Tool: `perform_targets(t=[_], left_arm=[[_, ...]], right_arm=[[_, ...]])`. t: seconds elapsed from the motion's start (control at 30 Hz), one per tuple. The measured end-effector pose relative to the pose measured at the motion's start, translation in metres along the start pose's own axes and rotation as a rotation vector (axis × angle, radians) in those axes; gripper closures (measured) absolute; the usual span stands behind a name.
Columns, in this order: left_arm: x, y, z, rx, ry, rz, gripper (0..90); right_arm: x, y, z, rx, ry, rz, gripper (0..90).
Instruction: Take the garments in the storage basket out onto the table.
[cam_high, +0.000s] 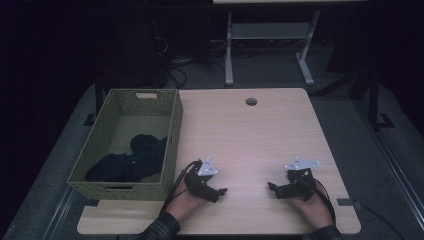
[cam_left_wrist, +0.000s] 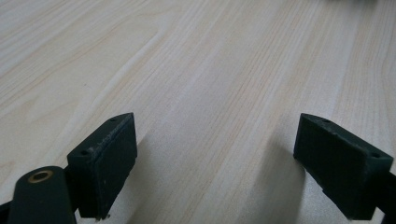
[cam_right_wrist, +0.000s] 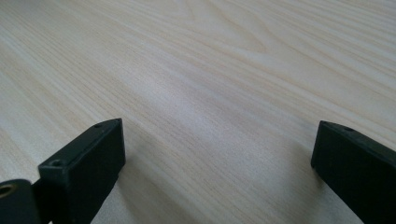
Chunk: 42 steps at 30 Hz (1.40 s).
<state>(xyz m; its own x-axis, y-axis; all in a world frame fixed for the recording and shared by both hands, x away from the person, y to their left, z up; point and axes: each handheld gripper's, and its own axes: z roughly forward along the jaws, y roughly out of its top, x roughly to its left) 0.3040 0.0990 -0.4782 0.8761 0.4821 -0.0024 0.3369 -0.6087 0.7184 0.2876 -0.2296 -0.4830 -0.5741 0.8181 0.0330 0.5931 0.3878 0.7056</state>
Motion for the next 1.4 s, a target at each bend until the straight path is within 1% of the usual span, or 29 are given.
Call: perform_targets(t=[0.17, 0.4, 0.53, 0.63, 0.7, 0.8, 0.87, 0.93, 1.0, 1.07, 1.27, 1.4], left_arm=[[0.0, 0.0, 0.0, 0.001, -0.001, -0.001, 12.8], [0.002, 0.005, 0.001, 0.033, -0.004, 0.007, 12.9], [0.002, 0.006, 0.0, 0.045, -0.003, 0.005, 13.1], [0.004, 0.008, -0.001, 0.068, 0.003, -0.008, 13.4], [0.004, 0.008, -0.002, 0.076, 0.006, -0.005, 13.4], [0.005, 0.009, -0.004, 0.078, 0.004, -0.012, 13.4], [0.006, 0.01, -0.005, 0.065, 0.004, -0.027, 13.4], [0.006, 0.011, -0.007, 0.067, 0.005, -0.024, 13.4], [0.006, 0.011, -0.009, 0.061, 0.0, -0.033, 13.4], [0.006, 0.013, -0.009, 0.066, 0.0, -0.026, 13.4], [0.007, 0.016, -0.011, 0.067, 0.0, -0.032, 13.4], [0.007, 0.02, -0.013, 0.068, -0.001, -0.02, 13.7]], right_arm=[[0.0, 0.0, 0.0, 0.0, 0.0, 0.0, 2.6], [0.0, 0.0, 0.0, -0.001, 0.0, 0.001, 2.6], [0.0, 0.0, 0.0, 0.0, 0.0, 0.001, 2.6], [0.0, 0.0, 0.0, -0.001, 0.0, 0.001, 2.6], [0.0, 0.0, 0.0, -0.001, 0.001, 0.001, 2.6], [0.0, 0.0, 0.0, -0.002, 0.001, 0.0, 2.6], [0.001, -0.001, -0.001, 0.001, 0.003, 0.002, 2.6], [0.001, -0.001, -0.001, 0.002, 0.003, 0.001, 2.6], [0.001, -0.001, -0.001, 0.001, 0.004, 0.001, 2.6], [0.001, -0.001, -0.001, 0.001, 0.004, 0.001, 2.6], [0.001, -0.001, -0.001, 0.001, 0.004, 0.001, 2.6], [0.001, -0.001, -0.001, 0.002, 0.004, 0.001, 2.6]])
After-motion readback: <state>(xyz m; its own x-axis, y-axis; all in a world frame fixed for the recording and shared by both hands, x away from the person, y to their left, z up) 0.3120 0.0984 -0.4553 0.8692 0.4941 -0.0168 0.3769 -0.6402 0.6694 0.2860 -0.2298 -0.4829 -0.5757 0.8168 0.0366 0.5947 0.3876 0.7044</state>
